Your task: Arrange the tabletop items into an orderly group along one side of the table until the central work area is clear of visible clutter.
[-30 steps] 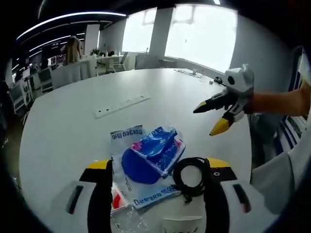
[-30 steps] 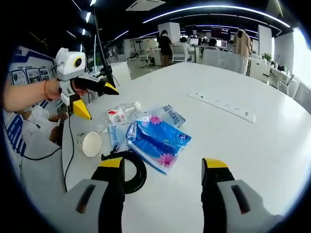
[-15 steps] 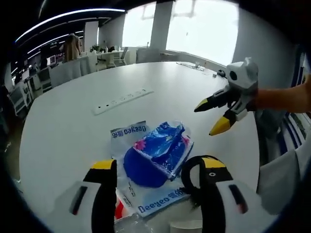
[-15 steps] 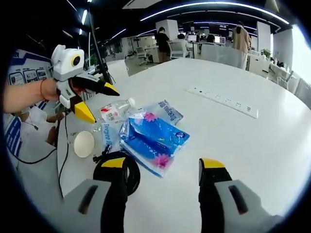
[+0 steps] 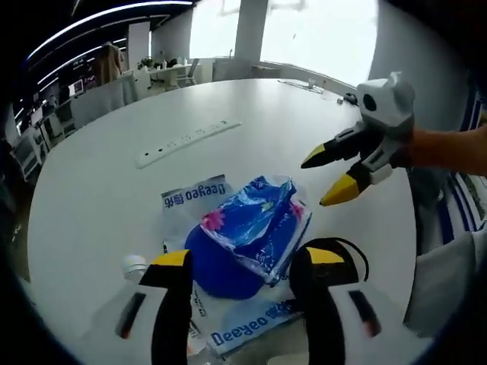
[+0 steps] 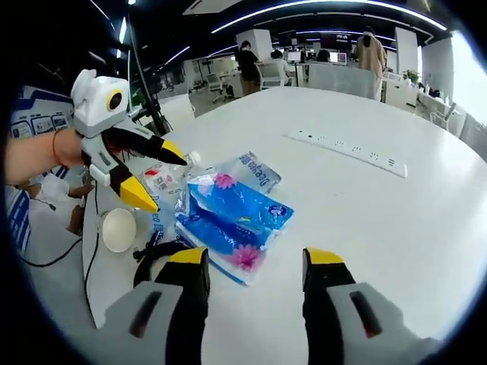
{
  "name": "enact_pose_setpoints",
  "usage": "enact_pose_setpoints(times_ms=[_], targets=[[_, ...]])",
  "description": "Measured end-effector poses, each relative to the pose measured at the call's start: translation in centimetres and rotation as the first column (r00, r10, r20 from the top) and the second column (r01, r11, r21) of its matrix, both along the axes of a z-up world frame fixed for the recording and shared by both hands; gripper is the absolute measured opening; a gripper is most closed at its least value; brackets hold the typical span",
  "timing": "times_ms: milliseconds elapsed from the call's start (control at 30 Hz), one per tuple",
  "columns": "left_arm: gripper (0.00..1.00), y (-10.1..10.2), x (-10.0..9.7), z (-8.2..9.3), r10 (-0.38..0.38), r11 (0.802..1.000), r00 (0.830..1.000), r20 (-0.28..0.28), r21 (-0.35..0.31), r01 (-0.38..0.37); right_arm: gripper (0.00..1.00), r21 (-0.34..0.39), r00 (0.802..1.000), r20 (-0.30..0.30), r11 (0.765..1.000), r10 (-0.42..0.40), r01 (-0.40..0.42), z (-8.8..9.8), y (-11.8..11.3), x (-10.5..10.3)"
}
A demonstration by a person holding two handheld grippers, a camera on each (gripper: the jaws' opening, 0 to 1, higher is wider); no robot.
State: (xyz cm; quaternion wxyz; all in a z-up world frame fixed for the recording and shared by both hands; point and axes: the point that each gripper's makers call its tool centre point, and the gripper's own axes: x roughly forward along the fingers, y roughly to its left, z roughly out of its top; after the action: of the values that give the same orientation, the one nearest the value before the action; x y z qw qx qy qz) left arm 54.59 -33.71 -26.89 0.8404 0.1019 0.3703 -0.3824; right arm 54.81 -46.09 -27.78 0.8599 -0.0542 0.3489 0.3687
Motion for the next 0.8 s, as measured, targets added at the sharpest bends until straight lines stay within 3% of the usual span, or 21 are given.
enact_pose_setpoints(times_ms=[600, 800], targets=[[0.37, 0.1, 0.5, -2.3, 0.032, 0.994, 0.999, -0.036, 0.104, -0.028, 0.33, -0.001, 0.999, -0.030, 1.000, -0.029, 0.029, -1.9, 0.6, 0.7], [0.31, -0.2, 0.4, -2.8, 0.038, 0.994, 0.998, -0.054, 0.101, -0.033, 0.27, -0.004, 0.998, -0.045, 0.999, -0.051, 0.051, -2.5, 0.4, 0.8]])
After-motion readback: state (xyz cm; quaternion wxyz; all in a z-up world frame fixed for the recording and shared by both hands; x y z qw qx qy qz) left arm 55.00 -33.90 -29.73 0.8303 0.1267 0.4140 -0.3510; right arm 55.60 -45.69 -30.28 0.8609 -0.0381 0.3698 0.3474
